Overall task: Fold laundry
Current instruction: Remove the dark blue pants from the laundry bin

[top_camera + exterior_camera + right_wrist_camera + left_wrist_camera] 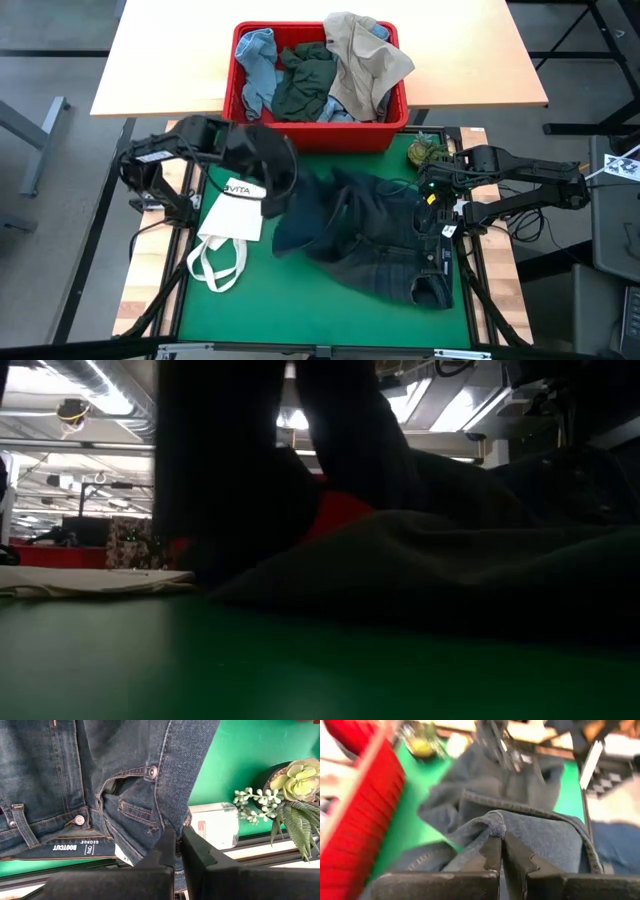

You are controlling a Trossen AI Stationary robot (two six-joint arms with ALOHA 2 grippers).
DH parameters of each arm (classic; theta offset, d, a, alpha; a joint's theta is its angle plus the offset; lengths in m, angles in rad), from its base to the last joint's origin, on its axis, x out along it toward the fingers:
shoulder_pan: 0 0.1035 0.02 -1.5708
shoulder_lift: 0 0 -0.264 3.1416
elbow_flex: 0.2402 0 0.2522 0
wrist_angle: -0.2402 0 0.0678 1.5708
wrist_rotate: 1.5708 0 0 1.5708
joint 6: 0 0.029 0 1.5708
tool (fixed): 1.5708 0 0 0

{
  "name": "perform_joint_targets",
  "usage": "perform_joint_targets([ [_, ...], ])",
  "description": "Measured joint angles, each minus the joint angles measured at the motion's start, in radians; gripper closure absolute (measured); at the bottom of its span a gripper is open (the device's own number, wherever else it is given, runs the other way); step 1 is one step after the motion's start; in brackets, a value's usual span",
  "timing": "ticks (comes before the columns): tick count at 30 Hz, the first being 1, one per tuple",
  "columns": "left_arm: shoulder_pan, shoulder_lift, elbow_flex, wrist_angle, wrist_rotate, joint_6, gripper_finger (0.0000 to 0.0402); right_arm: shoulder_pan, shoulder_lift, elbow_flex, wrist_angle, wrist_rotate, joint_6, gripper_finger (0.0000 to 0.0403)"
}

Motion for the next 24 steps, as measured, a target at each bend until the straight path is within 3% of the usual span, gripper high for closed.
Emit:
perform_joint_targets([
  [11, 0.159, 0.000, 0.018, 0.204, -0.113, 0.197, 0.0401, 0.000, 0.000, 0.000, 0.000, 0.000, 0.000, 0.0391],
  [16, 0.249, 0.000, 0.018, 0.139, -0.183, 0.271, 0.0401, 0.000, 0.000, 0.000, 0.000, 0.008, 0.000, 0.0391],
  [24, 0.353, 0.000, -0.052, 0.008, -0.202, 0.287, 0.0397, 0.000, 0.000, 0.000, 0.001, 0.011, 0.000, 0.0391],
])
